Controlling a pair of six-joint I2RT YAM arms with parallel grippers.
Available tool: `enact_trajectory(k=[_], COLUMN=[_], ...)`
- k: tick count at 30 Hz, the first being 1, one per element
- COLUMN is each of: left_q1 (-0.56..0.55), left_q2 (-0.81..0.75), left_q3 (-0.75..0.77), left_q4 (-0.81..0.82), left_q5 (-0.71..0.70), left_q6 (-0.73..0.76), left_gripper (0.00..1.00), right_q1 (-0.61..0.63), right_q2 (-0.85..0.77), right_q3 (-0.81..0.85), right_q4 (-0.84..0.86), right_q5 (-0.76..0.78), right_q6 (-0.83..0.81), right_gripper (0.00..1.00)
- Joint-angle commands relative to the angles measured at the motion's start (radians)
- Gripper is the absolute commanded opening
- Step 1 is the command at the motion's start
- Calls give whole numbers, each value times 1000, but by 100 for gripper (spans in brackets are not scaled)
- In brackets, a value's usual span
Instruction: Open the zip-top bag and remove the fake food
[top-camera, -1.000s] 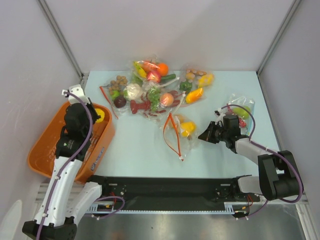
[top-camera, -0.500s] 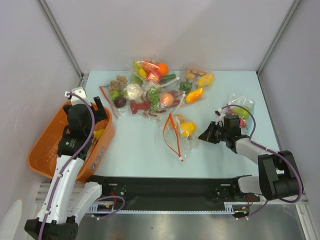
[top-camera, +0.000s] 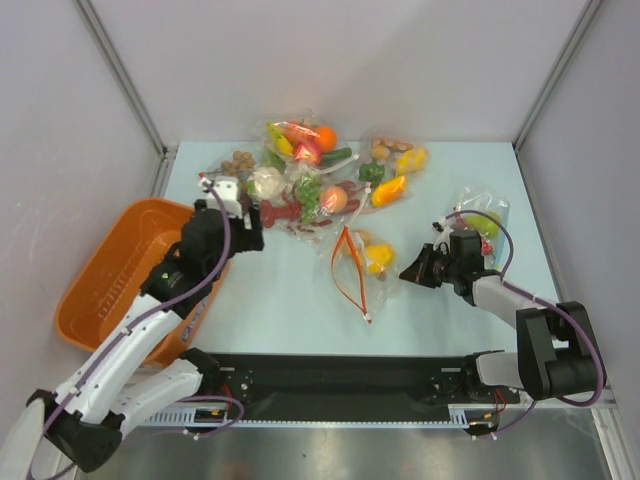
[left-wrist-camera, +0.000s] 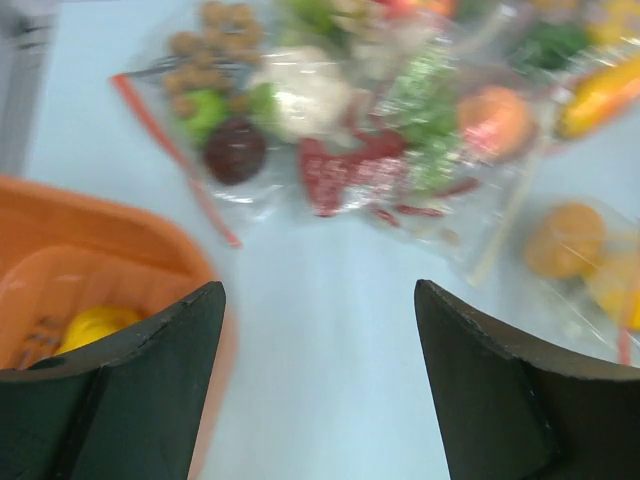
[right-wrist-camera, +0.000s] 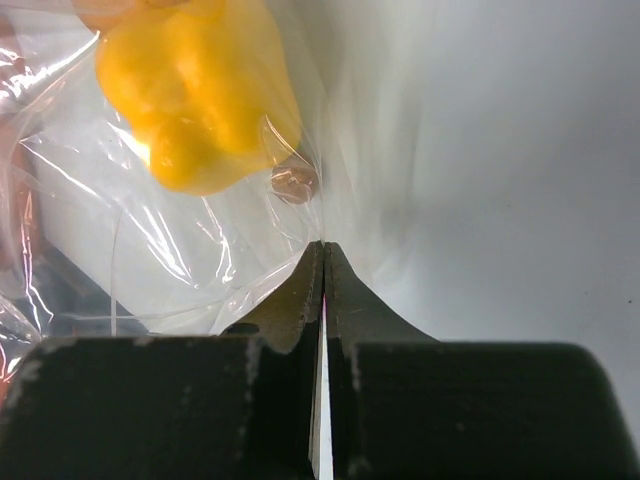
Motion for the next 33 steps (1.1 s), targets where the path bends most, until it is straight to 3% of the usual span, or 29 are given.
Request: enact_trajectory(k=[1, 8, 11, 15, 33], left_q1=[-148, -363, -386, -412, -483], left_q2=[30, 186, 260, 312, 498], left_q3=[51, 45, 40, 10, 27], left_q4=[94, 307, 338, 398, 407], left_q5=[-23, 124, 167, 207, 233], left_q6=[-9, -54, -70, -98, -120], left_gripper=[82, 79, 68, 43, 40], right_q1=[-8, -11, -8, -10, -17], right_q2=[-12, -19, -19, -16, -22], right_q3=[43, 31, 25, 21, 25], right_q4=[-1, 10, 19, 28, 27], right_q5=[-7, -12, -15, -19, -39], right_q6=[-20, -6, -3, -2, -2], right_gripper=[0, 0, 0, 0, 0])
